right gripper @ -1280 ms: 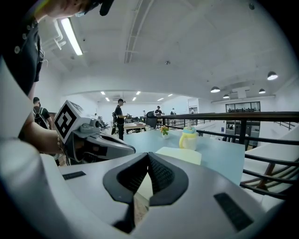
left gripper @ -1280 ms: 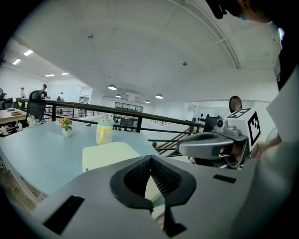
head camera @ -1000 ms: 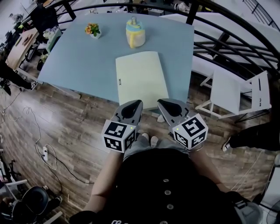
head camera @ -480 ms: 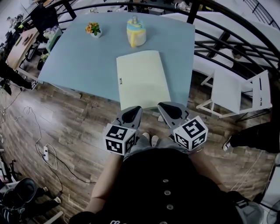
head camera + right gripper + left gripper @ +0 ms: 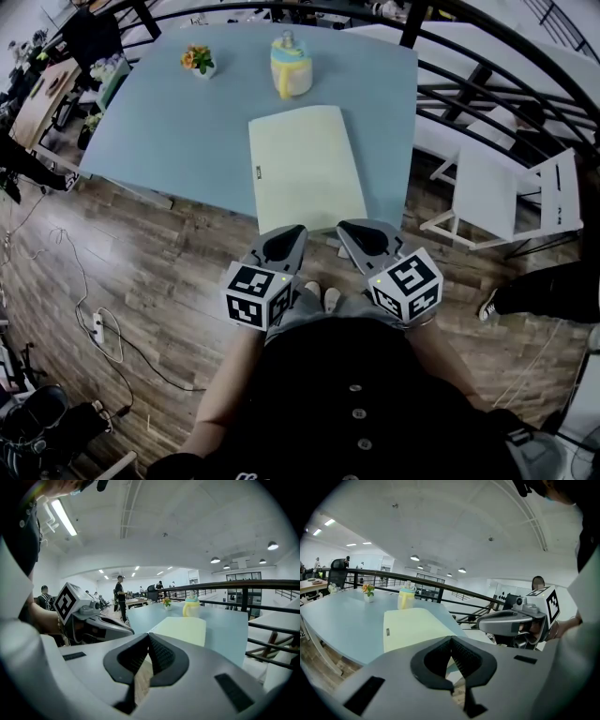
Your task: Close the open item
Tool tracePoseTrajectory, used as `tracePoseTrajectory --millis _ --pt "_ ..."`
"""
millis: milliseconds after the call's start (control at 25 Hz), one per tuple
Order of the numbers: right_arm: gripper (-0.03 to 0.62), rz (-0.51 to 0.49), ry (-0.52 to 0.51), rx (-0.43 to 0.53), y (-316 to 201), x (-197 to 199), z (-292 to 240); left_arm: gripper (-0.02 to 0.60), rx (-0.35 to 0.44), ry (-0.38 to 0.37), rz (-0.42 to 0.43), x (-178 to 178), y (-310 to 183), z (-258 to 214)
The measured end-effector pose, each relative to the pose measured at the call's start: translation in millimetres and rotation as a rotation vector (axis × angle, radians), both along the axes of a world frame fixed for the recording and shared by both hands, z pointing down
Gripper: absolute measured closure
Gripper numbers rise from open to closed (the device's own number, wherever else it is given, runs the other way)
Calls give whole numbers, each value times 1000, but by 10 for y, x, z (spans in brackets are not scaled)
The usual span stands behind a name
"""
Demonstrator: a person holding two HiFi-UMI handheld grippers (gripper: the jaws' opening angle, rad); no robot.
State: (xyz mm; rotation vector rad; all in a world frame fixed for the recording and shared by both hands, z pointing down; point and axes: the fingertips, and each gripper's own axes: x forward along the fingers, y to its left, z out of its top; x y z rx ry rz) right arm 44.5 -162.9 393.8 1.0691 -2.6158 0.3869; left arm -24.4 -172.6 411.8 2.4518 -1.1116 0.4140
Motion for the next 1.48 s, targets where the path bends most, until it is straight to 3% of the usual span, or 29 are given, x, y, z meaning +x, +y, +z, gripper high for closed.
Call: tracePoseTrajectory --millis 120,560,1480 --pt "589 -1 -1 -1 -6 -13 14 563 -32 30 6 36 19 11" --pt "589 -11 -13 -14 -17 -48 36 563 -39 25 8 36 -3 64" --pt "589 -23 55 -68 -26 -7 243 563 -47 -26 48 110 17 159"
